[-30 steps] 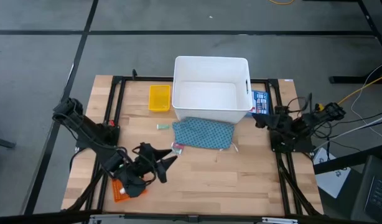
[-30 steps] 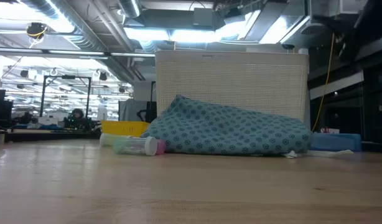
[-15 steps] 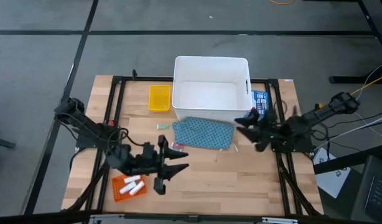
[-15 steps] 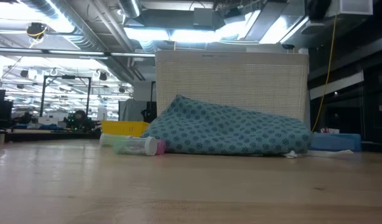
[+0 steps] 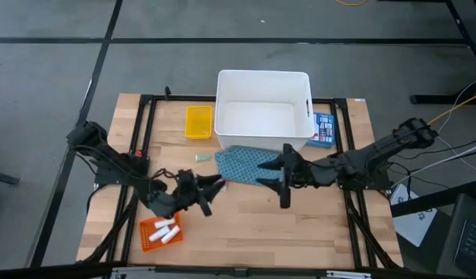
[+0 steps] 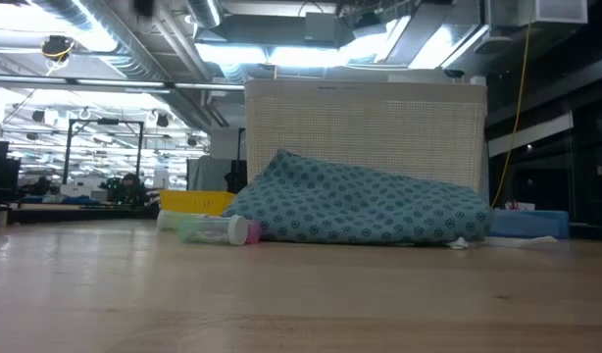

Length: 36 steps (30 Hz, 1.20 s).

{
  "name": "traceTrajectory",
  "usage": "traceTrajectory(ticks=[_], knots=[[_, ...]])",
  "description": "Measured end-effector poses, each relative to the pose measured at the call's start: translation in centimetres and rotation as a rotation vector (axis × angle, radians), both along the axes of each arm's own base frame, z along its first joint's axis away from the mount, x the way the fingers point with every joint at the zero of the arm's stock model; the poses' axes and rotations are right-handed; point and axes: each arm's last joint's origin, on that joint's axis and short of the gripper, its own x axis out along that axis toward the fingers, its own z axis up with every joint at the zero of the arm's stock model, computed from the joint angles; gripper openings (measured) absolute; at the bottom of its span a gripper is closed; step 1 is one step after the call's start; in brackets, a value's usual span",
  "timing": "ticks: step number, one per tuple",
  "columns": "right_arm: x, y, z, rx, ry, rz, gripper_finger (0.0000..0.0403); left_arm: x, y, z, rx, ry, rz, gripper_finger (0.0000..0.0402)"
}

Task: Pick & place medical supplies in basket/bin
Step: Put the top light green bottle into the yellow bin

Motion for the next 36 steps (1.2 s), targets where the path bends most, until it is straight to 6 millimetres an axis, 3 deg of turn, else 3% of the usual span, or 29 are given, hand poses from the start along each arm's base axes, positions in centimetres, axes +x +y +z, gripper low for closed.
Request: traceTrajectory(ticks=[3, 8, 14, 18, 22, 30, 36], knots=[[0.8, 0.0, 0.8, -0.038, -0.007, 0.027, 0.0224, -0.6, 0.0, -2.2, -0.048, 0.049, 0.024, 0.0152], [1.4, -0.8, 0.8, 0.004, 0.003, 0.002, 0.0224, -0.4, 0.4, -3.7, -0.092, 0.181, -0.062, 0.0152], [1.5, -1.3, 0.7, 0.056, 0.008, -0.023, 0.0224, 0.1, 2.2, -4.4, -0.118, 0.549, -0.161, 0.0153], [1.5, -1.3, 0.6, 0.052, 0.019, -0.023, 0.0224, -0.5, 4.2, -4.8, -0.112, 0.852, -0.15, 0.0153], [1.6, -1.7, 0.4, 0.015, 0.041, -0.031, 0.0224, -0.9, 5.9, -4.9, -0.047, 1.04, -0.143, 0.0153], [2.6, -4.8, 0.3, -0.023, 0.059, -0.057, 0.0224, 0.2, 9.6, -5.2, 0.011, 1.253, -0.313, 0.0153], [3.2, -7.5, 0.3, -0.031, 0.067, -0.062, 0.0224, 0.8, 12.2, -5.3, 0.064, 1.307, -0.32, 0.0153]])
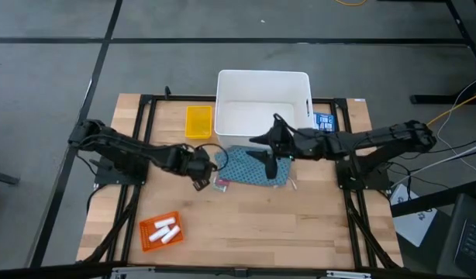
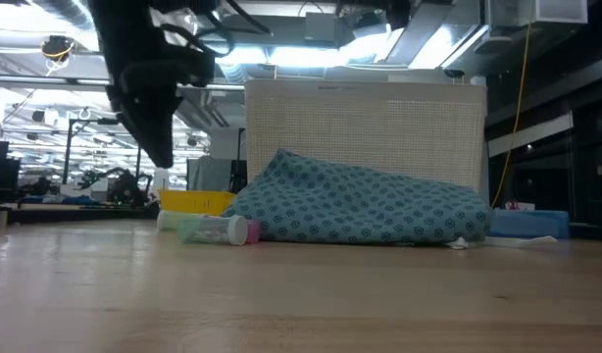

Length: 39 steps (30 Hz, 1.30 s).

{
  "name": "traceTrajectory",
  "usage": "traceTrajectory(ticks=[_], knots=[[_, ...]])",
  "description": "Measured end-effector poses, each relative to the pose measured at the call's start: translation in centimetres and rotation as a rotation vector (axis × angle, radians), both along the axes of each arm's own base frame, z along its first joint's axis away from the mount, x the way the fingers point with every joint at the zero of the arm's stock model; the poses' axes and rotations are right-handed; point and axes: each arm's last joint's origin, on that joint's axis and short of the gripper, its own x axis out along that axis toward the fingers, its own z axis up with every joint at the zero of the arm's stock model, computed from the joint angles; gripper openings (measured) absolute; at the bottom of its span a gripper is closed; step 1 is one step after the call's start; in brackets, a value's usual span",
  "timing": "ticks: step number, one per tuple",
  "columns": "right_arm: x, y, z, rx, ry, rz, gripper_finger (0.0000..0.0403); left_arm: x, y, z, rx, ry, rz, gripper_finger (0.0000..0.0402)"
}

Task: Pick & place medical supplies in basket/bin
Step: Put the top light green bottle into the yellow bin

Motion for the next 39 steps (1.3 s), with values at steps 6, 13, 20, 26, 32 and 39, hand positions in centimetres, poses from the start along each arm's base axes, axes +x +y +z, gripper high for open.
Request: traceTrajectory(ticks=[6, 13, 20, 26, 32, 39], knots=[[0.2, -1.3, 0.0, 0.009, 0.003, 0.011, 0.0224, 0.3, 1.8, 0.0, 0.045, 0.028, -0.034, 0.0153], [0.3, -2.2, 0.4, 0.011, -0.032, 0.051, 0.0224, 0.5, 3.3, 0.0, 0.015, 0.053, -0.065, 0.017], [0.4, -3.3, 2.2, 0.032, -0.112, -0.033, 0.0224, 0.8, 4.8, 0.0, -0.084, 0.039, -0.088, 0.0212], [0.2, -4.1, 6.6, 0.045, -0.245, -0.061, 0.0224, 0.9, 6.1, 0.0, -0.29, 0.008, -0.107, 0.021], [-0.5, -5.2, 11.0, 0.038, -0.372, -0.097, 0.0224, 0.8, 7.0, 0.0, -0.084, 0.053, -0.181, 0.0198], [-0.4, -6.1, 13.2, 0.04, -0.437, -0.159, 0.0224, 0.3, 8.3, -0.2, -0.015, 0.132, -0.286, 0.0211]])
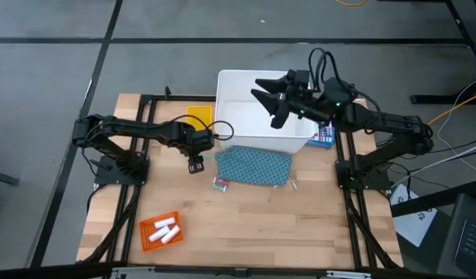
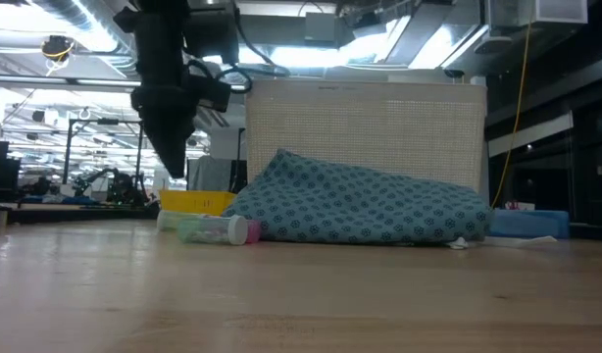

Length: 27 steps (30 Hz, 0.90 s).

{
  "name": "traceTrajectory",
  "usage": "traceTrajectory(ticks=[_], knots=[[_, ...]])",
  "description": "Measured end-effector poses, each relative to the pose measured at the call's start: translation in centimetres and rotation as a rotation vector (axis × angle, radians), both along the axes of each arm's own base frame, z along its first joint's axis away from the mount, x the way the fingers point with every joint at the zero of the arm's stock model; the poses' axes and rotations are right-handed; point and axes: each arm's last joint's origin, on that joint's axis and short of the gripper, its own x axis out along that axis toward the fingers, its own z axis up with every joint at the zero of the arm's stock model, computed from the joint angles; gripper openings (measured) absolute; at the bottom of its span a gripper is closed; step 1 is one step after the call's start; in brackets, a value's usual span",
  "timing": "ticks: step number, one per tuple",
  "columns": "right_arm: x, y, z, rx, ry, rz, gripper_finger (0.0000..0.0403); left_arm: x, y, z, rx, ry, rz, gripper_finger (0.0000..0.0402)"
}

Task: Pick & place medical supplies in basket/bin
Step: Put the top light green bottle into the yellow bin

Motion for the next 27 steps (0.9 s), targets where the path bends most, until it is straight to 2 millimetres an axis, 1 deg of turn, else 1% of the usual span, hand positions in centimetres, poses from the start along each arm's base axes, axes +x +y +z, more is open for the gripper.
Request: traceTrajectory(ticks=[4, 7, 11, 17, 23, 27], knots=[[1.0, 0.0, -0.3, 0.023, 0.01, 0.005, 0.0224, -0.1, 0.0, 0.1, -0.001, 0.006, -0.055, 0.022], [2.1, -0.1, -1.2, 0.028, 0.036, 0.007, 0.0224, 0.0, -0.6, 0.2, 0.003, -0.003, -0.102, 0.0219], [3.5, -0.1, -2.5, 0.077, 0.067, 0.014, 0.0224, -0.1, -1.2, 0.2, 0.001, 0.011, -0.146, 0.0211], [5.1, 0.6, -3.9, 0.105, 0.103, 0.046, 0.0224, -0.2, -1.5, 0.0, 0.113, 0.054, -0.263, 0.0211], [5.6, 1.3, -4.3, 0.101, 0.113, 0.062, 0.0224, -0.2, -1.3, 0.0, 0.094, 0.05, -0.296, 0.0228], [5.6, 1.7, -4.3, 0.056, 0.125, 0.048, 0.0224, -0.2, -1.3, 0.0, 0.088, 0.057, -0.298, 0.0241]])
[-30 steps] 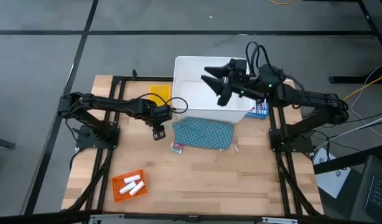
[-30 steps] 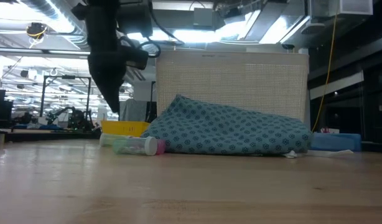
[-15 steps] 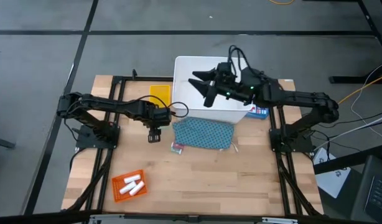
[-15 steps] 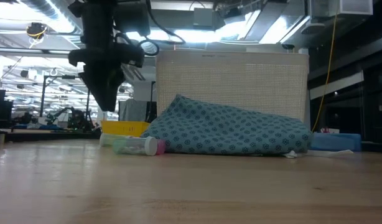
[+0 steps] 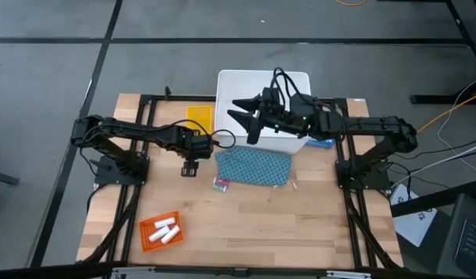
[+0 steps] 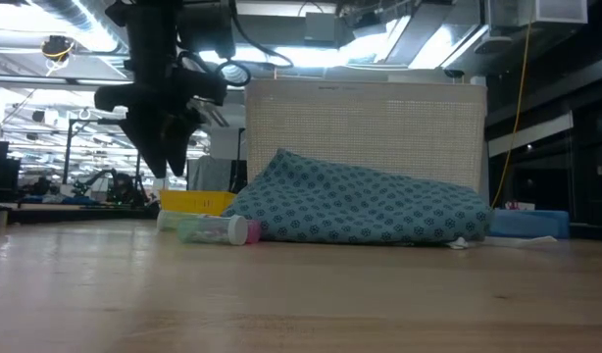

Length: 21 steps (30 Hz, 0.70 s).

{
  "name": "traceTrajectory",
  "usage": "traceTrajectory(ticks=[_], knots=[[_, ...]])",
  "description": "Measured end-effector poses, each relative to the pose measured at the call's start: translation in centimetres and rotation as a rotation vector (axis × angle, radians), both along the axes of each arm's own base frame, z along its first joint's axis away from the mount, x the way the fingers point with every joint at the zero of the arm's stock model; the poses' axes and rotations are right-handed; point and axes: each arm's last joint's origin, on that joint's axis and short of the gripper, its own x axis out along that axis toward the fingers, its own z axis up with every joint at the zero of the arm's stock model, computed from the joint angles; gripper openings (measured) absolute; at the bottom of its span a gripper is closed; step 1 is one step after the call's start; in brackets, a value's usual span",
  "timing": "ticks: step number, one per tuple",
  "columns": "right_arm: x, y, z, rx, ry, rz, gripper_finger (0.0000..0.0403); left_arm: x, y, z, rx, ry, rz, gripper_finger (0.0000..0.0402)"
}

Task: Pick & place medical supplies in basket/bin
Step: Put the top light green bottle into the yellow bin

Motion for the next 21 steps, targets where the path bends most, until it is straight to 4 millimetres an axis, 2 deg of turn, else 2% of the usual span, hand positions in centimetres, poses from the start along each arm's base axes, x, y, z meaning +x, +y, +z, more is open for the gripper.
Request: traceTrajectory(ticks=[9, 14, 21], knots=[[0.0, 0.6, -0.2, -0.114, 0.048, 0.014, 0.0224, -0.1, 0.0, 0.0, -0.014, 0.004, 0.007, 0.026], [0.0, 0.7, -0.4, -0.156, 0.07, 0.063, 0.0224, 0.1, 0.7, 0.0, 0.013, -0.017, 0.014, 0.026], [0.1, 0.8, -0.4, -0.187, 0.072, 0.117, 0.0224, 0.4, 2.0, -0.7, -0.048, -0.01, 0.074, 0.0257]])
